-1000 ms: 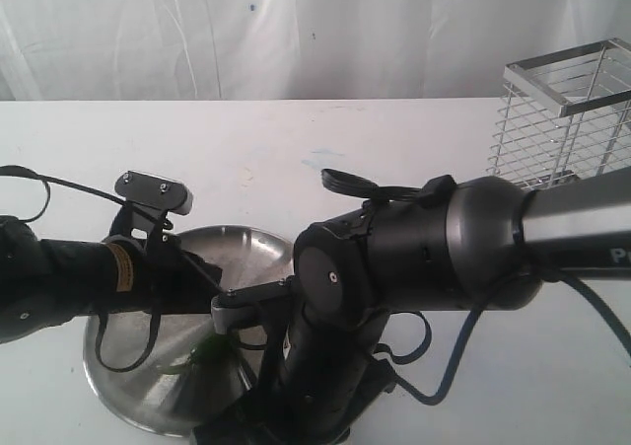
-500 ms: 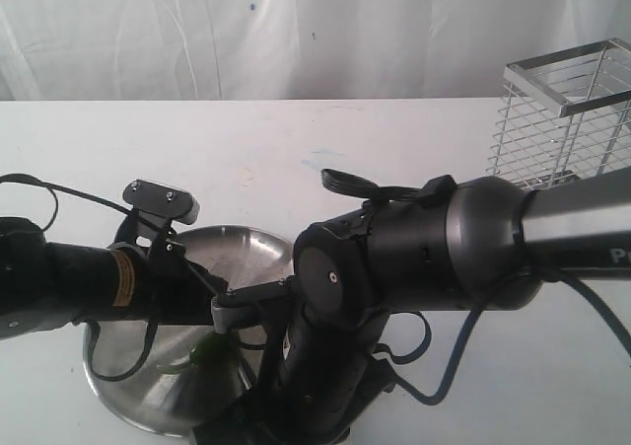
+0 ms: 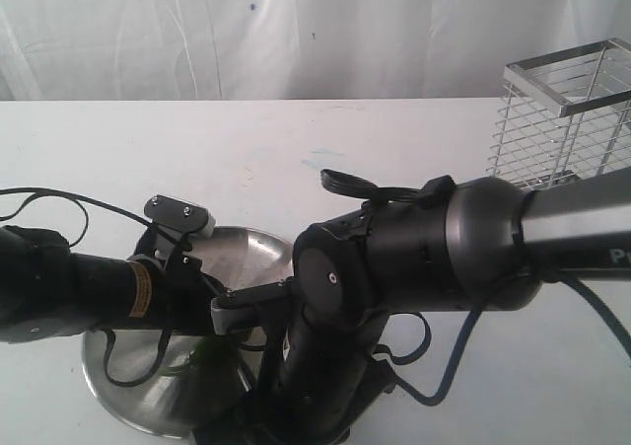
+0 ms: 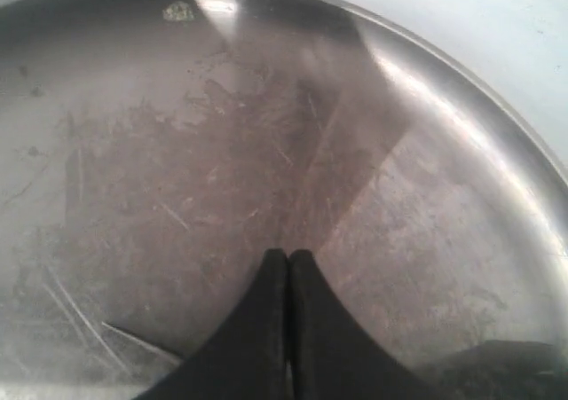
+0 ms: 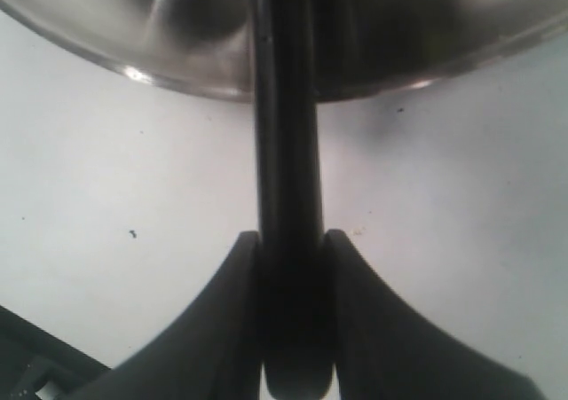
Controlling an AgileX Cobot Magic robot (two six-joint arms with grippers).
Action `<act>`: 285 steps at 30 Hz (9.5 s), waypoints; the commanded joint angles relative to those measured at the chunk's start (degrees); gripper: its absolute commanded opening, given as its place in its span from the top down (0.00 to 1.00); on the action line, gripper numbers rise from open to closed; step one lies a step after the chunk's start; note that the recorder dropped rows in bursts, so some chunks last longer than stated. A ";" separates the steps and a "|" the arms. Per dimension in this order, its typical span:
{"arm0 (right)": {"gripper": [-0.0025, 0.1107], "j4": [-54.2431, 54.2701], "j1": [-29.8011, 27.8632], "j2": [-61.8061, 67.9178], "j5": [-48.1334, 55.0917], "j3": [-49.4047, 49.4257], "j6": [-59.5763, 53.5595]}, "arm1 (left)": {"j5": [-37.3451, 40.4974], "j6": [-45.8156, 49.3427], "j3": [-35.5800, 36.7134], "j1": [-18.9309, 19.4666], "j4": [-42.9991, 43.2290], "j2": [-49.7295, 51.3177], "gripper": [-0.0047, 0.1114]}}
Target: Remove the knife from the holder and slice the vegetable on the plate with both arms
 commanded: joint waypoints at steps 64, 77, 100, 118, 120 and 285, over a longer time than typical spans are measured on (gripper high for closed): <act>0.98 -1.88 0.03 1.83 4.15 0.24 -0.48 | -13.52 4.00 4.24 0.07 -3.33 -0.78 0.96; 0.98 -1.88 0.03 1.83 3.89 0.24 -0.48 | -23.37 6.20 4.24 0.07 -4.65 1.34 0.96; 0.98 -1.98 0.03 1.83 4.07 0.24 -0.48 | -15.24 8.00 6.76 -0.03 -4.39 -4.91 0.96; 0.98 -1.86 0.03 1.83 3.61 0.24 -0.48 | -15.35 11.62 8.77 -0.03 -8.58 5.84 0.96; 0.98 -1.98 0.03 1.83 5.23 0.24 -0.48 | -15.66 12.03 8.93 -0.03 -8.61 5.84 0.96; 0.98 -1.51 -2.09 1.19 -1.23 -2.17 -2.84 | 7.37 -0.08 -5.41 6.72 12.19 -10.00 0.96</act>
